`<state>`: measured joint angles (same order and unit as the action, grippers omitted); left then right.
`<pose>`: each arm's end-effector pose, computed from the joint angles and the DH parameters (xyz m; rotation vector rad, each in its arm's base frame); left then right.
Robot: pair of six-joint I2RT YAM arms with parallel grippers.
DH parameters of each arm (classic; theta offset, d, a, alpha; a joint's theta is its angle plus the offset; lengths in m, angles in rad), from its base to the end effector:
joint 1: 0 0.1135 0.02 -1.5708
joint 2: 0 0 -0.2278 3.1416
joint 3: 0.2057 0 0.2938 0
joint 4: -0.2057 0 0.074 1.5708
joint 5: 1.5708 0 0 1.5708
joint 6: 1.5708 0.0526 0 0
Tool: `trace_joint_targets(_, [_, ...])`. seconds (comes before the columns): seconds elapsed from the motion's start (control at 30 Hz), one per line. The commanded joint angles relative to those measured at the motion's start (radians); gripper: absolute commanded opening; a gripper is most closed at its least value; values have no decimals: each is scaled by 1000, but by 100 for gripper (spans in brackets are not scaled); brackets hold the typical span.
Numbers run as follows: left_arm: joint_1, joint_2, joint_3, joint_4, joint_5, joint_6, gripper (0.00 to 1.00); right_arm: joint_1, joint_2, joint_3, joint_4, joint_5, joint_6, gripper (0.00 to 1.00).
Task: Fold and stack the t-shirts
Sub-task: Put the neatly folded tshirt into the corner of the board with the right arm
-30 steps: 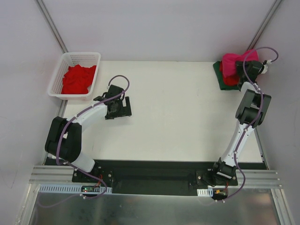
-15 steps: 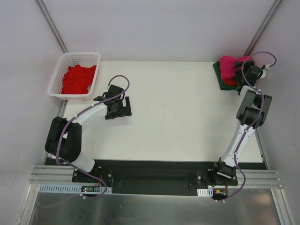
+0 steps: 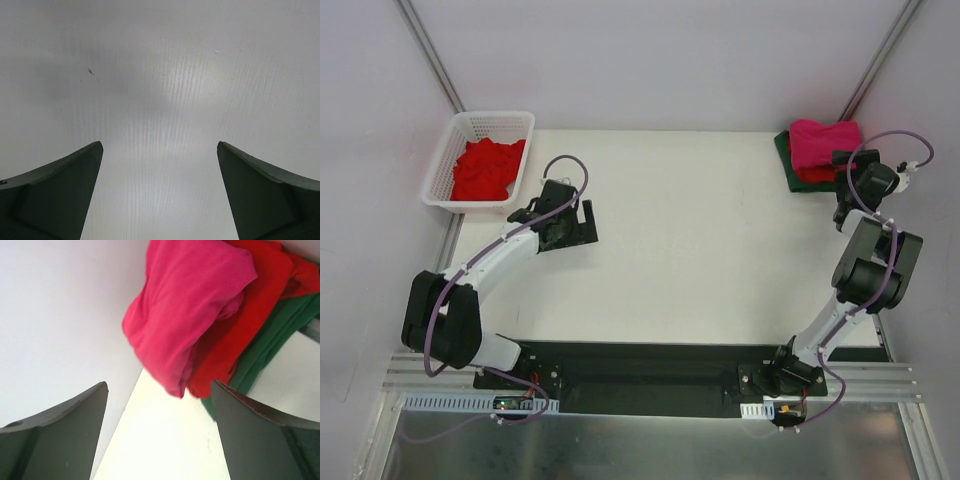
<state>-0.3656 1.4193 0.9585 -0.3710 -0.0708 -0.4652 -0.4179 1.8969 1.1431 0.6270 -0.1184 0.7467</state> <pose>0.3330 -0.1235 0.1711 -0.1537 2.4168 -0.3000 0.4311 -0.1846 0.1602 0.8640 1.4741 0.3457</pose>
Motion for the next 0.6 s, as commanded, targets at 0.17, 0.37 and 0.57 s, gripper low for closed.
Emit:
trace_joint_targets(0.17, [-4,-131,-55,47,-18,-23,99,42,-422,-226,-180,-29,-134,87])
trace_joint_targets(0.37, [-4,-95,-40,49,-12,-23,99,168,-733,-344,-441,9,-295,92])
trace_joint_targets(0.57, [-4,-105,-47,50,-23,-18,99,355,-935,-352,-699,98,-483,96])
